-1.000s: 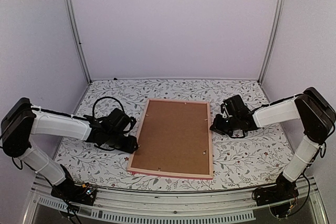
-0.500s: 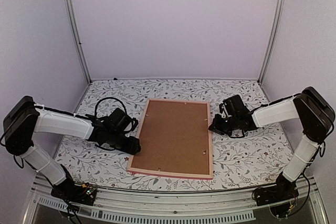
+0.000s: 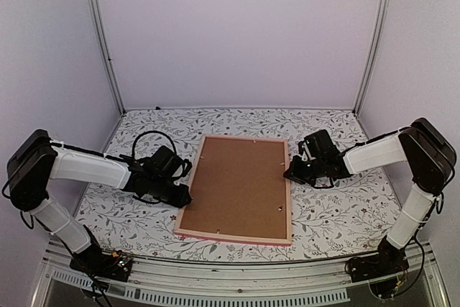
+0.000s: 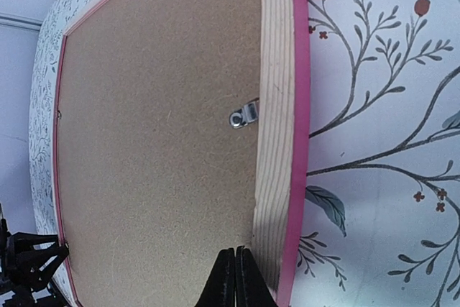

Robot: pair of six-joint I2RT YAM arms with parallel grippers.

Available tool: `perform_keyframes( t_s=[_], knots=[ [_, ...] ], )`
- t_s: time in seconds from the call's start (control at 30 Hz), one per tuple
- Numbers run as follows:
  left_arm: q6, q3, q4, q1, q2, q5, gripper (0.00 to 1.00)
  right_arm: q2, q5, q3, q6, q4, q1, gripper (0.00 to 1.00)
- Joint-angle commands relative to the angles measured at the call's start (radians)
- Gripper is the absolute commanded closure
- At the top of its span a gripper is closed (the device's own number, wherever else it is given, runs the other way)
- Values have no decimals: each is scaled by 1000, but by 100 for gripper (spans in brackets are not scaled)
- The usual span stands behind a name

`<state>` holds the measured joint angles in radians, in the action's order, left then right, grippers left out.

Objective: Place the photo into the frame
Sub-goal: Press the fastener onto the backboard, then adjust the photo frame at the center of the board.

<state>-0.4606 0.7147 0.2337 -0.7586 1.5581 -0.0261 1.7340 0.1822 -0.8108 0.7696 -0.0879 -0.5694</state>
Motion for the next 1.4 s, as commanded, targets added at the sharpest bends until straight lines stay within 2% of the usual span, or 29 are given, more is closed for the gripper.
perform_keyframes(
  t_s=[0.0, 0.2, 0.27, 0.33, 0.5, 0.63, 1.0, 1.37],
  knots=[
    [19, -6, -27, 8, 19, -9, 83, 36, 12, -8, -10, 22, -7, 97],
    [35, -30, -70, 12, -3, 6, 99, 45, 18, -18, -24, 40, -7, 96],
    [29, -47, -87, 20, -20, 13, 98, 52, 17, -37, -41, 61, -6, 96],
    [18, -55, -95, 32, -37, 18, 89, 55, 17, -50, -58, 79, -6, 95],
    [-1, -55, -100, 48, -83, 64, 47, 54, 19, -88, -103, 134, -6, 86],
    [-5, -42, -104, 68, -95, 91, 34, 42, 19, -97, -126, 156, -6, 78],
    [35, 51, -88, 96, 21, 131, 31, -35, 41, -49, -157, 188, -8, 53],
    [27, 85, -128, 94, 92, 224, 31, -93, 24, 5, -136, 252, -66, 47]
  ],
)
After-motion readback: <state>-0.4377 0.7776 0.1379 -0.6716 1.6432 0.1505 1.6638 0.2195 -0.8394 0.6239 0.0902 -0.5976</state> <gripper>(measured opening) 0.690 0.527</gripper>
